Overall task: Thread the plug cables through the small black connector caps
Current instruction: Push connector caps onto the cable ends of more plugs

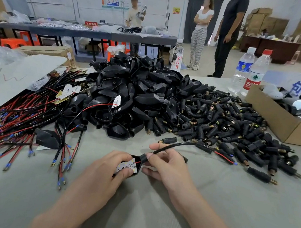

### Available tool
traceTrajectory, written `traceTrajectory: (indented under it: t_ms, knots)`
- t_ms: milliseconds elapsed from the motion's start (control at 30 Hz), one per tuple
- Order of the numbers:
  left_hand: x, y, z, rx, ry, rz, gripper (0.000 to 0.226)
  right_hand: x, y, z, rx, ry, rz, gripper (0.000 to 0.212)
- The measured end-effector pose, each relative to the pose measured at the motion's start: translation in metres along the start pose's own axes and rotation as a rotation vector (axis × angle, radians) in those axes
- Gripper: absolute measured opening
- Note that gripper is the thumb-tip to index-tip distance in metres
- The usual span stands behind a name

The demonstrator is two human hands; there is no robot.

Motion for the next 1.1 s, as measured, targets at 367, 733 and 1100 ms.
traceTrajectory:
  t_ms: [367, 733, 1100]
  knots:
    - [-0.001, 0.005, -0.003, -0.115, -0.016, 0.055, 0.026, -0.001, -0.001, 0.000, -0.013, 0.009, 0.018, 0.014]
    - [-0.005, 0.000, -0.006, -0.081, -0.077, -0.080, 0.030, -0.001, 0.002, -0.001, 0.009, -0.017, 0.011, 0.013]
    - [-0.003, -0.005, -0.014, -0.068, -0.066, -0.119, 0.035, 0.000, 0.000, -0.004, 0.084, -0.012, 0.006, 0.014]
Point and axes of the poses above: each hand's wrist, its own x-axis towards the middle knuckle, its own z-axis out of the back of the hand, y = z × x, the point moved 1 cm from there along x, towards the middle knuckle, and after that the axes turned 10 degrees about z, right-handed, at the moved point
